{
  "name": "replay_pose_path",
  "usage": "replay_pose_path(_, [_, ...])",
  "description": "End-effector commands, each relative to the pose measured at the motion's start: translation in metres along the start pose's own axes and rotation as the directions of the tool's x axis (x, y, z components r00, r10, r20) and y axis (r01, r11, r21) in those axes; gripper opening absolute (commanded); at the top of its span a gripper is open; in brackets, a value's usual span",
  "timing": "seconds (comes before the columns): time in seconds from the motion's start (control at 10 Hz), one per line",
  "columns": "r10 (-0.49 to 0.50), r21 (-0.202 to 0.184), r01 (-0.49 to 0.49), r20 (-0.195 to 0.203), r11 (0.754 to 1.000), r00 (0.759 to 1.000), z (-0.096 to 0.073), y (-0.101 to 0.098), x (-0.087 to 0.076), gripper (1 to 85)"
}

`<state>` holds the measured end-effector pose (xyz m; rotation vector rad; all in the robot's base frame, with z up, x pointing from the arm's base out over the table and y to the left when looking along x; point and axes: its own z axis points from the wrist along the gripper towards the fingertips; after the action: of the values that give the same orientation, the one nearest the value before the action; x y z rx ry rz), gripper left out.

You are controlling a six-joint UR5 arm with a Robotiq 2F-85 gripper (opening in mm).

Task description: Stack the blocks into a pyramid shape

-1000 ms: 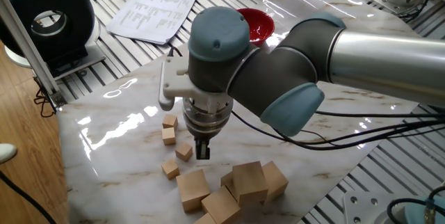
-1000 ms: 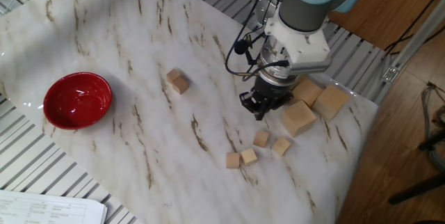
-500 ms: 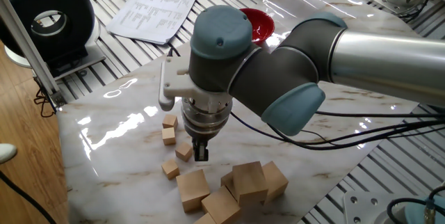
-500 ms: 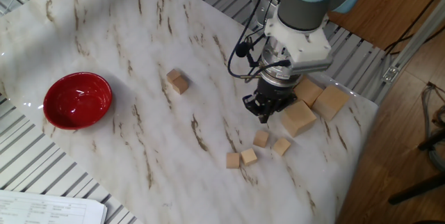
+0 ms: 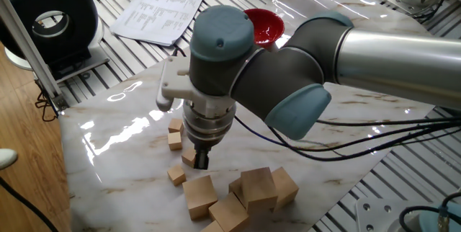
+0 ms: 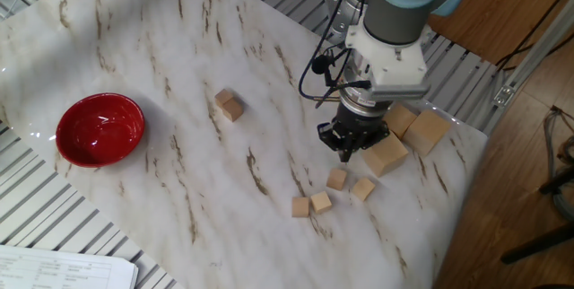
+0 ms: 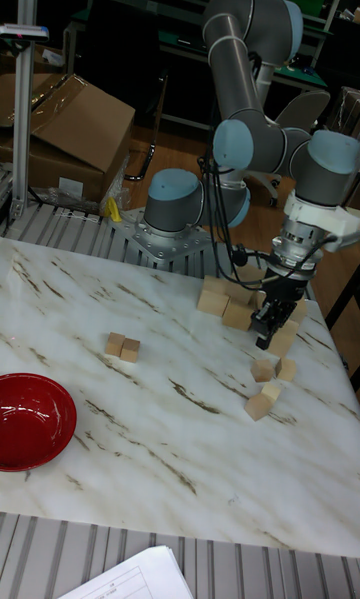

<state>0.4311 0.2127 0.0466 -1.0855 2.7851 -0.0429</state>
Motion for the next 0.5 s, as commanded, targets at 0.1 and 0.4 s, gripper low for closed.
replay_pose_path(0.1, [0.220, 0.008, -0.220, -0.007, 0.975, 0.975, 0.004, -0.002, -0.004, 1.0])
replay_pose_path(0.4, [0.260, -0.001, -0.260, -0.031, 0.966, 0.965, 0.004, 0.010, -0.012, 1.0])
